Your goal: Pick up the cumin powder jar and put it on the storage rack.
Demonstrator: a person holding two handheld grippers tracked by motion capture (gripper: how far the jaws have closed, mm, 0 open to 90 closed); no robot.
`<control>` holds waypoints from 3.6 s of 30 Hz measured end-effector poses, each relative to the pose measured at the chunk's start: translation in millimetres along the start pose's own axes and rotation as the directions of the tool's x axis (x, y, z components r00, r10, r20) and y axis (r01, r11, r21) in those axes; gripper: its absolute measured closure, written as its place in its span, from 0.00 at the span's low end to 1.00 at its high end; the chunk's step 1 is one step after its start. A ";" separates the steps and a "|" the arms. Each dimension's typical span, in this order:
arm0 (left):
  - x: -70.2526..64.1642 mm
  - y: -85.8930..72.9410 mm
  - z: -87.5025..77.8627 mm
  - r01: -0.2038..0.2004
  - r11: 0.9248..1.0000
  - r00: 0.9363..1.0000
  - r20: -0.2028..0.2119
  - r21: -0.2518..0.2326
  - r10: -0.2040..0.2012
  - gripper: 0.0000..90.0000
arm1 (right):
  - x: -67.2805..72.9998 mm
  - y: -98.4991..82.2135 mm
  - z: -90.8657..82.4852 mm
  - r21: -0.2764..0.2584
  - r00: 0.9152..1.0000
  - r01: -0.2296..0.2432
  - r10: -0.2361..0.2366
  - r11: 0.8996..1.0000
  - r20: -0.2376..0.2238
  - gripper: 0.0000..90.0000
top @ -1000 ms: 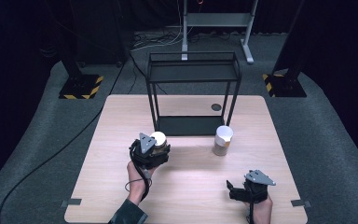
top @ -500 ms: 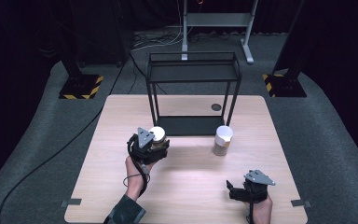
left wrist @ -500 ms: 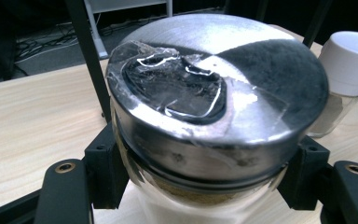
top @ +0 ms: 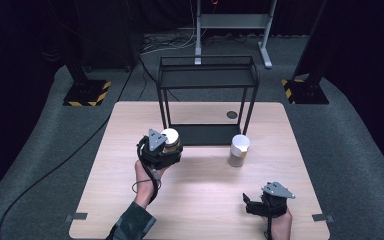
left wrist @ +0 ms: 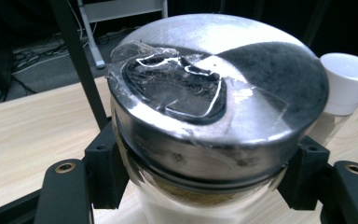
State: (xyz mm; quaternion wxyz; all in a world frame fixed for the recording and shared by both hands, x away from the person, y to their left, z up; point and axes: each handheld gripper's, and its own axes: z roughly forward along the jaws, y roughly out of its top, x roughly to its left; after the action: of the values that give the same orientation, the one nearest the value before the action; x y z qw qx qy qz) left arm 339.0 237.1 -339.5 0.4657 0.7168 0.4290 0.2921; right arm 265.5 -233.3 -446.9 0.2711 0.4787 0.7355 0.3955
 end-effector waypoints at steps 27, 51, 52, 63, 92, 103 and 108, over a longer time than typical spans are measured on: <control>5.7 26.0 2.1 -0.024 1.000 1.000 0.011 -0.018 0.024 0.34 | -0.2 0.7 0.3 0.004 1.000 0.001 -0.001 1.000 -0.002 0.00; 10.4 54.2 -1.8 -0.039 0.998 0.999 0.029 -0.044 0.040 0.34 | -0.6 1.3 0.5 0.007 1.000 0.001 -0.001 1.000 -0.004 0.00; 10.7 55.5 -1.9 -0.041 0.998 0.999 0.030 -0.045 0.042 0.34 | -0.7 1.2 0.5 0.007 1.000 0.001 -0.001 1.000 -0.004 0.00; 11.8 68.5 0.0 -0.047 0.998 0.998 0.043 -0.051 0.049 0.34 | -0.7 1.7 0.7 0.010 1.000 0.002 -0.002 1.000 -0.005 0.00; 14.4 96.5 -6.7 -0.061 0.995 0.995 0.070 -0.080 0.067 0.34 | -0.7 2.2 0.9 0.012 1.000 0.000 0.000 1.000 -0.004 0.00; 16.8 109.6 -6.2 -0.071 0.993 0.994 0.078 -0.090 0.078 0.34 | 0.4 3.3 1.7 0.018 1.000 0.007 -0.007 1.000 -0.001 0.00; 18.2 116.2 -7.0 -0.066 0.993 0.994 0.080 -0.095 0.074 0.34 | 0.4 3.6 1.8 0.020 1.000 0.008 -0.008 1.000 -0.002 0.00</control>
State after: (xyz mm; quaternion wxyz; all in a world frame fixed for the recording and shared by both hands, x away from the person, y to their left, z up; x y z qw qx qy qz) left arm 381.5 233.1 -229.7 0.5051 0.7209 0.3698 0.2975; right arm 268.5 -231.6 -444.9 0.2673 0.4781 0.7416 0.3873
